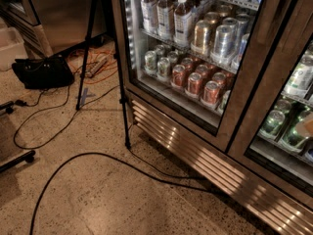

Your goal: Open right fridge door

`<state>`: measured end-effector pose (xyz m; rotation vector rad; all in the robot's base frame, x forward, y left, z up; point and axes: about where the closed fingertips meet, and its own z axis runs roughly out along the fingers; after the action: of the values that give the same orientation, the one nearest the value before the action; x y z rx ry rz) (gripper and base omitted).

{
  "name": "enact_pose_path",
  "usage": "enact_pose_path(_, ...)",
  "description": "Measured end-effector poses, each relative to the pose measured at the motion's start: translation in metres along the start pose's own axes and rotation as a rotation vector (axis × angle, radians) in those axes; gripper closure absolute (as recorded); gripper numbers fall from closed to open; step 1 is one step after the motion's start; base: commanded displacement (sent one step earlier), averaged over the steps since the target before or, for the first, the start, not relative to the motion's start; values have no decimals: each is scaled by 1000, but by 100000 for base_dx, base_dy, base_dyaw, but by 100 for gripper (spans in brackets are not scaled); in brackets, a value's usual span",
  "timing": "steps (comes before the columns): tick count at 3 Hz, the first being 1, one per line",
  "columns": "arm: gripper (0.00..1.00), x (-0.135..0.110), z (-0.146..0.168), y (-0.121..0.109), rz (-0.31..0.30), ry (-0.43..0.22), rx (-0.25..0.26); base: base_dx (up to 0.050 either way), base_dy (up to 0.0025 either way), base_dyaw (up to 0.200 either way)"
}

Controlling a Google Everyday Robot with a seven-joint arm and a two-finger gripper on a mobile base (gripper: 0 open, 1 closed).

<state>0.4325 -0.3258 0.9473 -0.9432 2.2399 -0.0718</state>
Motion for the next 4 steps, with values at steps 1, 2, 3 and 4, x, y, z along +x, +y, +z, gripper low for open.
enact_pose_path(1, 0, 19, -2, 6, 157, -107, -13, 0, 0, 0)
enact_pose_path(2, 0, 25, 10, 12, 250, -145, -80, 0, 0, 0)
enact_pose_path(3, 0, 10, 28, 14, 241, -172, -146, 0, 0, 0)
enact_pose_path(4, 0, -1, 53, 19, 239, -173, -216, 0, 0, 0)
